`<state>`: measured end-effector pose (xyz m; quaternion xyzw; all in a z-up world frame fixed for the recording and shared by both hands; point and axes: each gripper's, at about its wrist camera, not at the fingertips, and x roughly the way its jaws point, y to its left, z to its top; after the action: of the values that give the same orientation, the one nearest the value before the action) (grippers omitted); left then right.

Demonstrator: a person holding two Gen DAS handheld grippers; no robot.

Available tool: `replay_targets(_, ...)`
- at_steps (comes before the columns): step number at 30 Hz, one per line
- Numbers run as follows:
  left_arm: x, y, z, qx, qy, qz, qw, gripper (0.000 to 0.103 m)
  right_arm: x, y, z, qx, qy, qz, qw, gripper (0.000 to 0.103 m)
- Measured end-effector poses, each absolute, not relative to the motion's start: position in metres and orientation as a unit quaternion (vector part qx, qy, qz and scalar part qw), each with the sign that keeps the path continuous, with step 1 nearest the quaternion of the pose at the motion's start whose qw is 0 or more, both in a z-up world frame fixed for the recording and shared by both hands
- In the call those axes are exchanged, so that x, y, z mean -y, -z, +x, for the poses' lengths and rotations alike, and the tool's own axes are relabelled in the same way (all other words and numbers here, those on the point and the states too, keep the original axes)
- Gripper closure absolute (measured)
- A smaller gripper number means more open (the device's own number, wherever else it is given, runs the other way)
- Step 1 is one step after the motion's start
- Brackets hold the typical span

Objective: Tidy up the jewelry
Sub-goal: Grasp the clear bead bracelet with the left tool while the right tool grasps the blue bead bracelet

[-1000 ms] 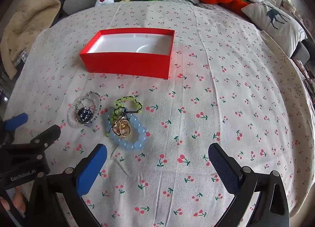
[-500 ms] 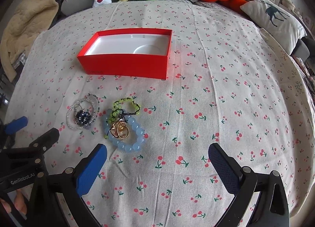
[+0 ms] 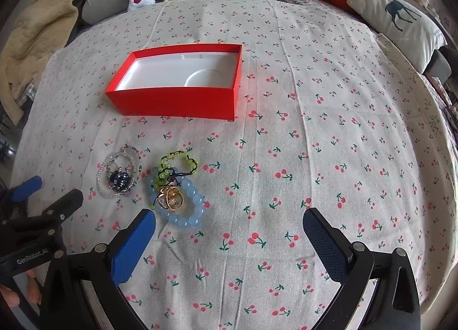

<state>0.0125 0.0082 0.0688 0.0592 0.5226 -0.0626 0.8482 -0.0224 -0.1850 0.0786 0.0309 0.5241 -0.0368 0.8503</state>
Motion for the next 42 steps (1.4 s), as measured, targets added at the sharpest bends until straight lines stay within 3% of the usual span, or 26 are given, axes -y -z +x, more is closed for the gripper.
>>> replay_targets(9, -0.005, -0.067, 0.034, -0.538, 0.098, 0.059, 0.835, 0.001, 0.190, -0.073, -0.002, -0.555, 0.003, 0.071, 0.829, 0.000)
replay_targets(17, -0.007, -0.052, 0.061, -0.603, 0.165, 0.011, 0.780, 0.003, 0.190, -0.056, 0.028, -0.588, -0.023, 0.079, 0.805, 0.004)
replay_targets(21, -0.012, -0.045, 0.070, -0.618, 0.177, -0.019, 0.766, 0.017, 0.190, -0.048, 0.039, -0.599, -0.040, 0.094, 0.794, 0.014)
replay_targets(23, -0.012, -0.040, 0.074, -0.623, 0.188, -0.034, 0.759, 0.027, 0.193, -0.042, 0.043, -0.609, -0.044, 0.108, 0.785, 0.032)
replay_targets(29, -0.012, -0.028, 0.084, -0.634, 0.188, -0.047, 0.749, 0.052, 0.195, -0.031, 0.047, -0.625, -0.055, 0.131, 0.767, 0.058)
replay_targets(35, -0.016, -0.024, 0.088, -0.640, 0.167, -0.050, 0.748, 0.069, 0.188, -0.024, 0.047, -0.631, -0.056, 0.121, 0.764, 0.074)
replay_targets(42, -0.012, -0.022, 0.084, -0.638, 0.164, -0.022, 0.752, 0.083, 0.178, -0.018, 0.045, -0.638, -0.066, 0.093, 0.761, 0.083)
